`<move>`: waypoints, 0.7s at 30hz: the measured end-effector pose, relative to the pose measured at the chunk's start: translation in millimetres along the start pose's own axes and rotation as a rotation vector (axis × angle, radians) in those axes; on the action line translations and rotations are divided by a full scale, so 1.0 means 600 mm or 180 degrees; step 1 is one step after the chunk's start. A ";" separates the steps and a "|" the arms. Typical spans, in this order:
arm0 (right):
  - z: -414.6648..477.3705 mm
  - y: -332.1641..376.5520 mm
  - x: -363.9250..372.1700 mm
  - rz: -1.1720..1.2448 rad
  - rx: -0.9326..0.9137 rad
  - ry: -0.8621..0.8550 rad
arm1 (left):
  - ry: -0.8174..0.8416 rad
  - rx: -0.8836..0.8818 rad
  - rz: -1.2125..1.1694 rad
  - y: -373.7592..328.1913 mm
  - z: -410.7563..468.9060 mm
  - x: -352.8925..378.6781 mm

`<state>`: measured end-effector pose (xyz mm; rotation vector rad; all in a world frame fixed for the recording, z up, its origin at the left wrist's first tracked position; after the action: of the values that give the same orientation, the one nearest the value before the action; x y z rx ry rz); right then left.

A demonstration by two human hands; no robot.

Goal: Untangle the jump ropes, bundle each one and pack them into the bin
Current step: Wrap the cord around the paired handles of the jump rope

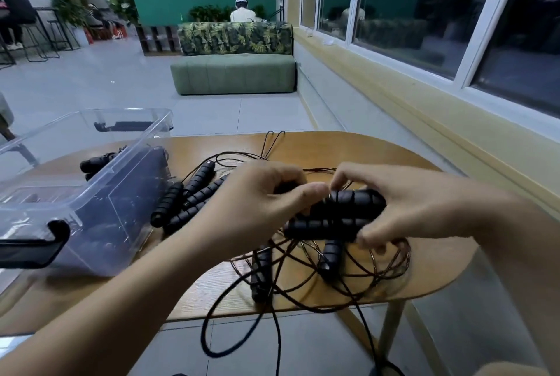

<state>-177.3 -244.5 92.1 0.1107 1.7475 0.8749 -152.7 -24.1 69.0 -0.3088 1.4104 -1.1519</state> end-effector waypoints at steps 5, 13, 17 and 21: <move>-0.022 0.028 -0.003 0.0738 -0.0523 0.0838 | 0.0429 0.0170 -0.0677 0.005 0.004 -0.003; -0.014 0.036 0.001 0.2584 -0.1501 0.0567 | 0.0103 -0.0401 -0.1399 0.040 0.007 0.015; -0.004 0.041 -0.001 0.2774 -0.1583 -0.0337 | 0.0334 -0.0541 -0.2145 0.003 0.002 0.039; 0.003 0.037 -0.004 0.2381 -0.1375 -0.1296 | 0.0412 -0.0668 -0.2426 0.007 0.010 0.053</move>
<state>-182.5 -228.6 106.9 0.6361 1.0916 1.6205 -153.2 -48.7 47.8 -0.9969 1.5787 -1.6515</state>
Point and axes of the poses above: each hand's wrist, its own z-axis towards the middle knuckle, its own x-axis out of the palm, y = z × x, the point moved 3 cm from there along z, towards the middle knuckle, and after that the axes turned 10 degrees about -x, right-handed, at the moved point
